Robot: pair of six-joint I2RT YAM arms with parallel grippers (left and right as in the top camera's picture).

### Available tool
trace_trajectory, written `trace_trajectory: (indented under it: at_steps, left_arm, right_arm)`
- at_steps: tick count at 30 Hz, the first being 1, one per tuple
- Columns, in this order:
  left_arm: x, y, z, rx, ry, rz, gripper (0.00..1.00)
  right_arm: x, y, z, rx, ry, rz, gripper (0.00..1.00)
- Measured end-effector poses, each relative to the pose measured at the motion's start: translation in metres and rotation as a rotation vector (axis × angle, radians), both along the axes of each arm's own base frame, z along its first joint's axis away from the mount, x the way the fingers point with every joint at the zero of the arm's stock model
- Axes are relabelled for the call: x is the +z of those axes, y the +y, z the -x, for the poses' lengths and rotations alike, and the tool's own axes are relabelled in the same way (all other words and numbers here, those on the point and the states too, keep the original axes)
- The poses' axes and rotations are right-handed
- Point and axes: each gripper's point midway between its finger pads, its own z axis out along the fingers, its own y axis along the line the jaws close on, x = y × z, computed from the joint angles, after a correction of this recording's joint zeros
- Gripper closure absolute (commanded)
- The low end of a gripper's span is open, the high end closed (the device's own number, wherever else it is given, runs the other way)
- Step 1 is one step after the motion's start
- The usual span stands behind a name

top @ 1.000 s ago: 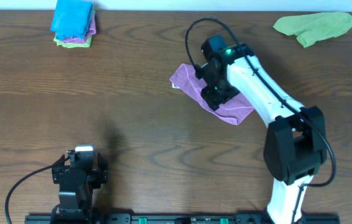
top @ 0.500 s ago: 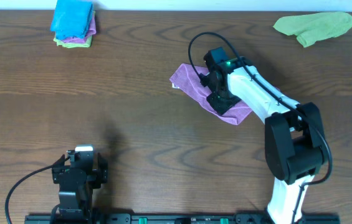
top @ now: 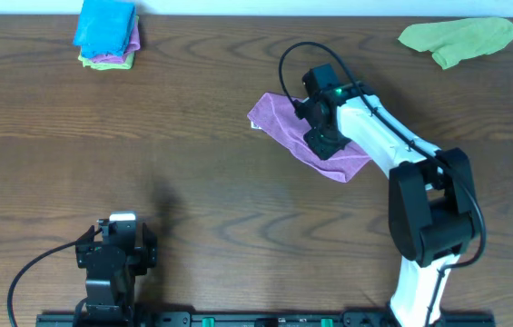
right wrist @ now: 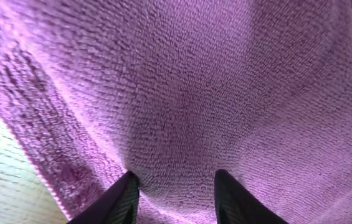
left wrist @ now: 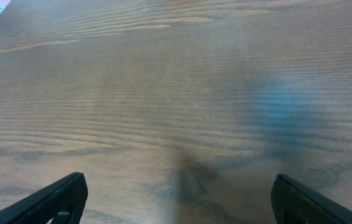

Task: Fold the cloth
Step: 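Lower the purple cloth onto the table and release it, then grasp the purple cloth's right corner with the right gripper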

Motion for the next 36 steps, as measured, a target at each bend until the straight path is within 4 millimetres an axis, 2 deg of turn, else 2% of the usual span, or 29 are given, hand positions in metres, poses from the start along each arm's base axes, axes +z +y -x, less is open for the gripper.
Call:
trace_trajectory:
  at_steps: [2,3,5,6,12,19,24,25,26,27,28,30,32,34,36]
  left_arm:
    - [0.0,0.0,0.0,0.0,0.0,0.0,0.05]
    - [0.0,0.0,0.0,0.0,0.0,0.0,0.05]
    - [0.0,0.0,0.0,0.0,0.0,0.0,0.05]
    - [0.0,0.0,0.0,0.0,0.0,0.0,0.05]
    - [0.0,0.0,0.0,0.0,0.0,0.0,0.05]
    - [0.0,0.0,0.0,0.0,0.0,0.0,0.05]
    - [0.0,0.0,0.0,0.0,0.0,0.0,0.05]
    - [0.0,0.0,0.0,0.0,0.0,0.0,0.05]
    - [0.0,0.0,0.0,0.0,0.0,0.0,0.05]
    - [0.0,0.0,0.0,0.0,0.0,0.0,0.05]
    - [0.0,0.0,0.0,0.0,0.0,0.0,0.05]
    - [0.0,0.0,0.0,0.0,0.0,0.0,0.05]
    - [0.0,0.0,0.0,0.0,0.0,0.0,0.05]
    - [0.0,0.0,0.0,0.0,0.0,0.0,0.05]
    - [0.0,0.0,0.0,0.0,0.0,0.0,0.05]
  right_arm:
    - [-0.003,-0.001,0.001,0.007,0.01,0.005,0.65]
    - [-0.005,-0.001,0.001,0.012,0.015,0.007,0.71]
    - [-0.007,-0.001,0.002,0.021,0.021,0.01,0.86]
    - [-0.008,-0.001,0.001,0.023,0.019,0.01,0.99]
    - [-0.007,-0.002,-0.01,0.007,-0.032,0.015,0.99]
    - [0.001,-0.022,-0.032,-0.089,-0.111,0.033,0.99]
    - [0.027,-0.051,-0.079,-0.218,-0.268,-0.01,0.99]
    - [0.032,-0.061,-0.089,-0.253,-0.308,-0.017,0.95]
    - [0.037,-0.074,-0.1,-0.308,-0.36,-0.02,0.74]
    - [0.041,-0.086,-0.107,-0.367,-0.397,-0.021,0.28]
    - [0.046,-0.101,-0.116,-0.436,-0.449,-0.024,0.02]
    - [0.053,-0.122,-0.127,-0.523,-0.508,-0.041,0.01]
    - [0.056,-0.14,-0.129,-0.588,-0.528,-0.049,0.01]
    - [0.055,-0.148,-0.128,-0.617,-0.524,-0.051,0.01]
    - [0.053,-0.147,-0.125,-0.624,-0.51,-0.057,0.01]
